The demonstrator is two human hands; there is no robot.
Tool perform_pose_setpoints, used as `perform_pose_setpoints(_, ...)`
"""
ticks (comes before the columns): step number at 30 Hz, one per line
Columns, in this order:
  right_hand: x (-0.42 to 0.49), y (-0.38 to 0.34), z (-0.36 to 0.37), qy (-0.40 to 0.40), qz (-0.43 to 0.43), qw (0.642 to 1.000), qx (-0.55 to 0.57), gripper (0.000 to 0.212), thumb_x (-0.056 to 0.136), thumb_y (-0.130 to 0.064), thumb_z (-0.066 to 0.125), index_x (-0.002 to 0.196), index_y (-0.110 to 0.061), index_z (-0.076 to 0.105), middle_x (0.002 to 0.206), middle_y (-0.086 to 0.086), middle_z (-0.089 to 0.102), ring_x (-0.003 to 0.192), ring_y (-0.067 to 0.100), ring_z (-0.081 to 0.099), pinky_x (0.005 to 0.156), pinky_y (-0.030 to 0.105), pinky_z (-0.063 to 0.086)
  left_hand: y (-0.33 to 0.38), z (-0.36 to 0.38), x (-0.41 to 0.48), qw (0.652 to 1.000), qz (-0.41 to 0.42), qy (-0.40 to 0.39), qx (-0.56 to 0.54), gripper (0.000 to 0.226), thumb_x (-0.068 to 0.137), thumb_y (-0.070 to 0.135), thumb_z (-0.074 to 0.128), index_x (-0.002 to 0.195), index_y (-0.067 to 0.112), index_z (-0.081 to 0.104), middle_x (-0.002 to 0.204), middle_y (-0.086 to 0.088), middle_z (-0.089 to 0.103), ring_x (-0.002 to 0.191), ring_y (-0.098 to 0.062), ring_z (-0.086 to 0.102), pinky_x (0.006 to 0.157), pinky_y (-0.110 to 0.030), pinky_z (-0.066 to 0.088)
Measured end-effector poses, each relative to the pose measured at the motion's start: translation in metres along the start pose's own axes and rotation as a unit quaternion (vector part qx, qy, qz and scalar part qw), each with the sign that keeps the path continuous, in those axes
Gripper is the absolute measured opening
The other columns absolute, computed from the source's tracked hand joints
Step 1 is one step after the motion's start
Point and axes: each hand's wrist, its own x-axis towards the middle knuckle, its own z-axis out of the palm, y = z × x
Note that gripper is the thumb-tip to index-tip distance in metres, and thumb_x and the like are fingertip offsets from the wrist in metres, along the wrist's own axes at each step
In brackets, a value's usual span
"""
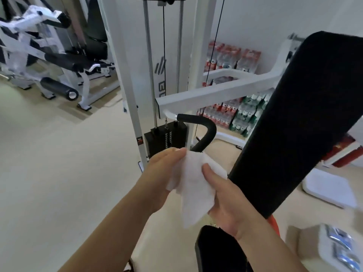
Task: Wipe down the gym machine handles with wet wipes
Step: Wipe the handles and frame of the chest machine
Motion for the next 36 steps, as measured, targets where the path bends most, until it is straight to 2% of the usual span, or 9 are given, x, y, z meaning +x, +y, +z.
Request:
perform_pose_setpoints(5,0.026,-0.018,0.061,0.134,-0.085,0.987,0.0,0.032,0.11,-0.028,0.046,0.123,-0.013,0.071,0.116,0.009,0.077,0.109,0.022,0.073,0.091,0.04,0.058,0.034,-0.063,0.057,0.973,0.066,0.007,0.221,0.035,0.096,0.034,0.069,0.082,0.003,0.065,0.066,-0.001,0.06,0.058,-0.014,0.055,0.048,-0.025,0.045)
perform_pose_setpoints(11,0.063,-0.048,0.09,0.298,-0.116,0.947,0.017,0.037,0.108,-0.032,0.05,0.14,-0.013,0.055,0.124,0.005,0.064,0.112,0.021,0.064,0.088,0.04,0.056,0.069,-0.086,0.108,0.965,0.021,-0.158,0.21,0.017,0.092,0.025,0.077,0.103,0.015,0.071,0.077,-0.002,0.07,0.059,-0.017,0.062,0.057,-0.028,0.052)
perform_pose_setpoints(15,0.077,-0.076,0.085,0.369,-0.148,0.917,-0.039,0.012,0.104,-0.023,0.058,0.107,-0.013,0.064,0.12,0.023,0.068,0.092,0.025,0.066,0.085,0.053,0.058,0.079,-0.081,0.152,0.959,0.044,-0.14,0.243,0.017,0.093,0.01,0.075,0.108,0.013,0.07,0.081,-0.006,0.076,0.062,-0.016,0.068,0.061,-0.022,0.056)
perform_pose_setpoints(18,0.095,-0.103,0.077,0.442,-0.184,0.873,-0.093,0.025,0.108,-0.026,0.049,0.129,-0.016,0.058,0.104,-0.003,0.063,0.084,0.008,0.058,0.07,0.032,0.05,0.079,-0.076,0.189,0.947,0.07,-0.117,0.292,0.014,0.095,0.011,0.07,0.108,0.017,0.07,0.09,-0.011,0.076,0.066,-0.011,0.071,0.064,-0.022,0.059)
perform_pose_setpoints(21,0.12,-0.121,0.081,0.4,-0.283,0.816,-0.306,0.022,0.108,-0.014,0.047,0.128,-0.014,0.053,0.097,-0.014,0.056,0.09,0.002,0.061,0.071,0.018,0.051,0.087,-0.075,0.219,0.933,0.096,-0.103,0.332,0.011,0.096,0.02,0.069,0.103,0.027,0.069,0.093,0.001,0.075,0.068,-0.008,0.072,0.069,-0.029,0.063)
perform_pose_setpoints(24,0.176,-0.121,0.087,0.298,-0.251,0.706,-0.592,0.052,0.099,-0.004,0.051,0.15,-0.012,0.044,0.146,0.002,0.052,0.143,0.02,0.044,0.118,0.039,0.039,0.101,-0.076,0.249,0.909,0.15,-0.084,0.38,0.013,0.097,0.021,0.066,0.097,0.034,0.068,0.092,0.012,0.072,0.069,-0.005,0.069,0.066,-0.023,0.059)
perform_pose_setpoints(29,0.248,-0.069,0.067,0.164,-0.083,0.537,-0.823,0.086,0.087,-0.047,0.055,0.16,-0.013,0.025,0.151,0.01,0.042,0.14,0.036,0.036,0.122,0.053,0.014,0.109,-0.087,0.294,0.846,0.235,-0.068,0.474,0.028,0.094,0.008,0.057,0.11,0.029,0.068,0.102,0.024,0.062,0.087,0.002,0.06,0.081,-0.024,0.053)
perform_pose_setpoints(32,0.252,-0.063,0.071,0.174,-0.075,0.527,-0.828,0.106,0.075,-0.068,0.051,0.159,-0.01,0.024,0.143,0.009,0.046,0.133,0.035,0.041,0.118,0.057,0.02,0.117,-0.09,0.322,0.757,0.306,-0.101,0.569,0.045,0.084,0.003,0.056,0.123,0.023,0.065,0.12,0.012,0.058,0.11,-0.013,0.053,0.093,-0.028,0.046)
perform_pose_setpoints(36,0.255,-0.096,0.081,0.136,-0.041,0.62,-0.772,0.065,0.09,-0.048,0.04,0.15,-0.023,0.04,0.146,-0.006,0.047,0.136,0.021,0.04,0.121,0.044,0.023,0.127,-0.077,0.364,0.676,0.266,-0.233,0.646,0.075,0.082,0.021,0.061,0.153,0.021,0.037,0.151,0.004,0.037,0.134,-0.024,0.036,0.113,-0.04,0.039)
